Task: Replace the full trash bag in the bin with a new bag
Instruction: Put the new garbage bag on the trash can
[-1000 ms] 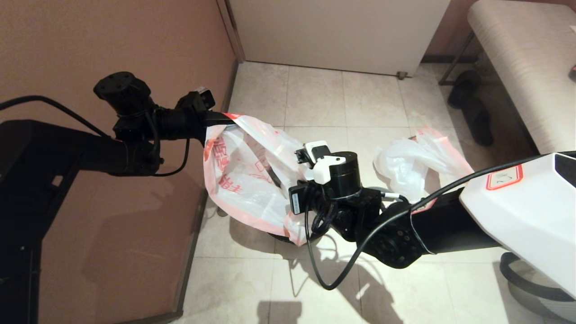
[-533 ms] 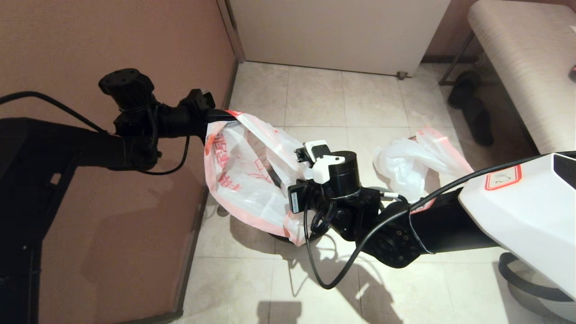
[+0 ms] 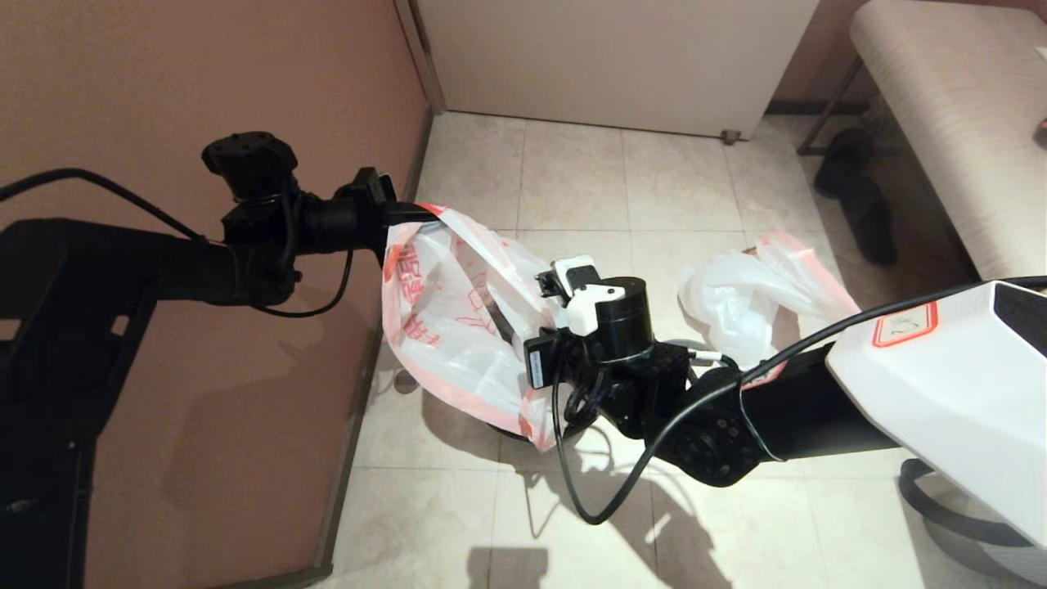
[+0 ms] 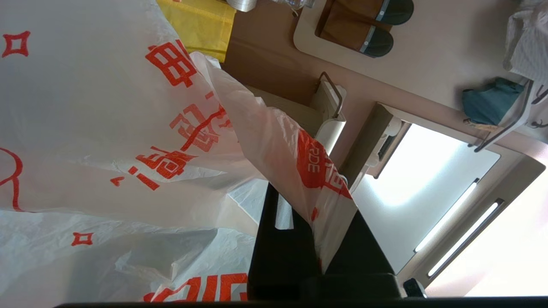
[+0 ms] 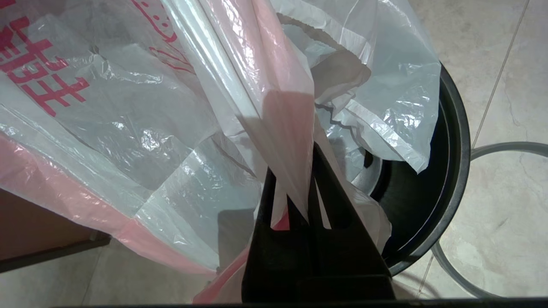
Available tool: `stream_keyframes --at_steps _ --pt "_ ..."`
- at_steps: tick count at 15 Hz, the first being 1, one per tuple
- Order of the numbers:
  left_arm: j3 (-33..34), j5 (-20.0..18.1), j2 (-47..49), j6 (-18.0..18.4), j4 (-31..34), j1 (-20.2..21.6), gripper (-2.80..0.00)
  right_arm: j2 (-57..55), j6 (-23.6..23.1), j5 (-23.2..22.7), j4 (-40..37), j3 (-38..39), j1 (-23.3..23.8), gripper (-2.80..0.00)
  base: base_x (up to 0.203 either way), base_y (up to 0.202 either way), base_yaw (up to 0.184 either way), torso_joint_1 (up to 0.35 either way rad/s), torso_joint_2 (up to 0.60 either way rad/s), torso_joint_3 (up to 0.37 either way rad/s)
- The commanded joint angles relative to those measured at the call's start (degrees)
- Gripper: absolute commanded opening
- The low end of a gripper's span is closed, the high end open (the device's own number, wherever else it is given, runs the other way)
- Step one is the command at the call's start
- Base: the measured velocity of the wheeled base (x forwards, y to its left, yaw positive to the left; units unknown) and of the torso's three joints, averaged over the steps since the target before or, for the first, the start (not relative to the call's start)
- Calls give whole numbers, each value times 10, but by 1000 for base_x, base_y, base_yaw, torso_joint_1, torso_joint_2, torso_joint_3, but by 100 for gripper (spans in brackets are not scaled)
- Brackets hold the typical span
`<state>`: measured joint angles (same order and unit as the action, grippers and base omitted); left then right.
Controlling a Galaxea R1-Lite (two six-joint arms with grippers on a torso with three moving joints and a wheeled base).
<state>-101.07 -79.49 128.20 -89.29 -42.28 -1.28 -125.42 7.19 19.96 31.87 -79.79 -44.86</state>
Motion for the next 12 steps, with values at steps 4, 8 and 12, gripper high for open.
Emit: stream_keyframes --at_steps 4,8,12 --pt "-69 52 31 -7 125 3 -280 -5 10 1 2 0 1 -280 0 0 0 0 0 0" --pt "-98 67 28 32 192 -7 -280 -4 10 1 2 0 3 -280 0 0 0 0 0 0" --pt "-78 67 5 127 193 -2 -280 -6 12 1 2 0 7 -280 0 0 0 0 0 0"
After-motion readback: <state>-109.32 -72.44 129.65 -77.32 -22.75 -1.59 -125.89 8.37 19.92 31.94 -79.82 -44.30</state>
